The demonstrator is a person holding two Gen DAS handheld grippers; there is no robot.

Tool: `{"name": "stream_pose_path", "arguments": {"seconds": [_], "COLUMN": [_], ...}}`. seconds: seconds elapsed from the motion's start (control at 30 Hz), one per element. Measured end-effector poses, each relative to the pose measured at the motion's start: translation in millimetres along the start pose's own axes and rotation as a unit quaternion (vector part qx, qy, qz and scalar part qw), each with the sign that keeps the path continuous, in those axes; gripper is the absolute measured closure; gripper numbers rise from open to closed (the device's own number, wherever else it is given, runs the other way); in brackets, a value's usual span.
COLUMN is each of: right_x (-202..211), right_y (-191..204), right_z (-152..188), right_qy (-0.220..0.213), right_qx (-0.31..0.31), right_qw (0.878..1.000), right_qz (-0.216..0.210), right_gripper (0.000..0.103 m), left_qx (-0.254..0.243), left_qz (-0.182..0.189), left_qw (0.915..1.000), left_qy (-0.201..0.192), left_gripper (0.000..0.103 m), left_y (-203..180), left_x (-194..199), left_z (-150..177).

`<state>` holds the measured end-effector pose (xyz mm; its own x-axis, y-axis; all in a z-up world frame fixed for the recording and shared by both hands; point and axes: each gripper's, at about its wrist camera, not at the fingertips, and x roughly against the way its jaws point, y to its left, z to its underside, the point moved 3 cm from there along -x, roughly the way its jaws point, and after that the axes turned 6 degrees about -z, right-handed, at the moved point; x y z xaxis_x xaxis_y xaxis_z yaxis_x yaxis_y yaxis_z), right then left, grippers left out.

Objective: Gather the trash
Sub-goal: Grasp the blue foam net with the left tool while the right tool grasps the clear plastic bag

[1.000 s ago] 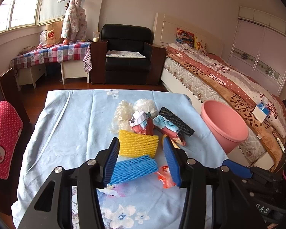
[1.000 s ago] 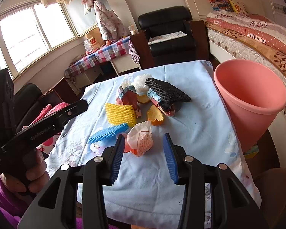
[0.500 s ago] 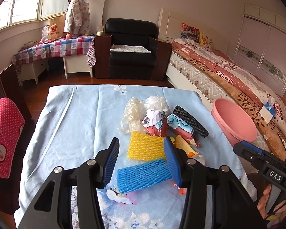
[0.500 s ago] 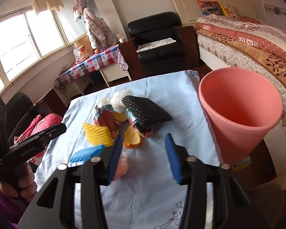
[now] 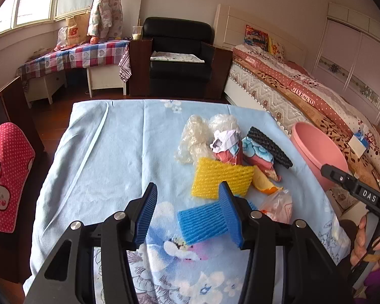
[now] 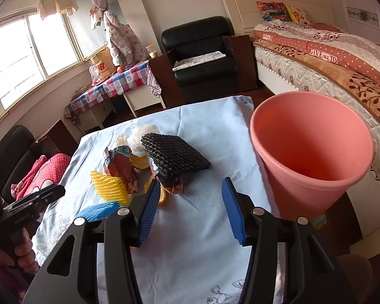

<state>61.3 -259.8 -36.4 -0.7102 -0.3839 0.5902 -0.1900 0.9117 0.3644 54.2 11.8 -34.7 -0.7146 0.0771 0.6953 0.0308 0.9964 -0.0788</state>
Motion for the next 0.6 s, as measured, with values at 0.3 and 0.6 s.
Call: {"name": "stream_pose_path", "arguments": {"seconds": [0.3,0.6], "right_x": [-16,-12], "right_y": [26,36], "right_z": [14,20], "right_qy": [0.047,0.065], "right_qx": [0.023,0.023], "right_qw": [0.997,0.996], "right_qz": [-0.051,-0.063], "right_gripper": [0.052,0.052], "left_qx": [-0.078,-0.216], "left_qz": [0.050,0.067], "left_qw": [0.9951,0.9738], "left_qy": [0.035,0.020], "left_gripper": [0.053,0.053], "left_y": [-12,-43], "left_x": [-4,-15], "left_z": [23,31]}}
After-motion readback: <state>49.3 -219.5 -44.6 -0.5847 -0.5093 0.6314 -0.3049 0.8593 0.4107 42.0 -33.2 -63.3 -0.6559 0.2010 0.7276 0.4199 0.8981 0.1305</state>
